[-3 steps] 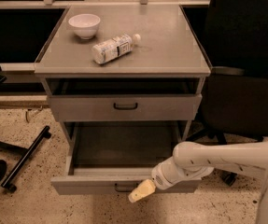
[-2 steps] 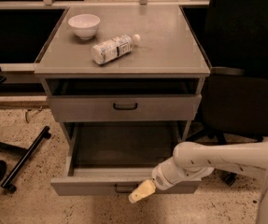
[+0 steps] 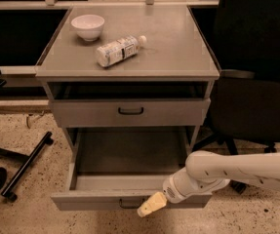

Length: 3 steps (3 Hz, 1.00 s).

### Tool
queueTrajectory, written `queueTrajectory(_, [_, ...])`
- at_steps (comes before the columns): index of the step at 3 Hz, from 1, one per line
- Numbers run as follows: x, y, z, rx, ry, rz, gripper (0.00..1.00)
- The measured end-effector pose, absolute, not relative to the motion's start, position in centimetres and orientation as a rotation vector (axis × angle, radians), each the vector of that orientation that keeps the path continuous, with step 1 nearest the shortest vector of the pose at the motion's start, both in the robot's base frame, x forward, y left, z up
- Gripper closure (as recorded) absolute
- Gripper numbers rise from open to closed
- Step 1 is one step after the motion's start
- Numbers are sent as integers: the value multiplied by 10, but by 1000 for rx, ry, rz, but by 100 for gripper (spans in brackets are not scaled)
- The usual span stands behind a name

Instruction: Open middle drawer

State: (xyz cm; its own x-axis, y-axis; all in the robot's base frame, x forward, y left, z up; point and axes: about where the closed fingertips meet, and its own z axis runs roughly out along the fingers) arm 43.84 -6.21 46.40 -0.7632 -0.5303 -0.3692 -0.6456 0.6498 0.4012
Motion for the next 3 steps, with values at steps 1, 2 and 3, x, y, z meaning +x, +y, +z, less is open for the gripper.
queueTrajectory(1, [396, -81, 481, -880, 2726, 775, 0])
queueTrajectory(2, [367, -95, 489, -894, 2758, 734, 0])
queueTrajectory(3, [366, -95, 489, -895, 2758, 734, 0])
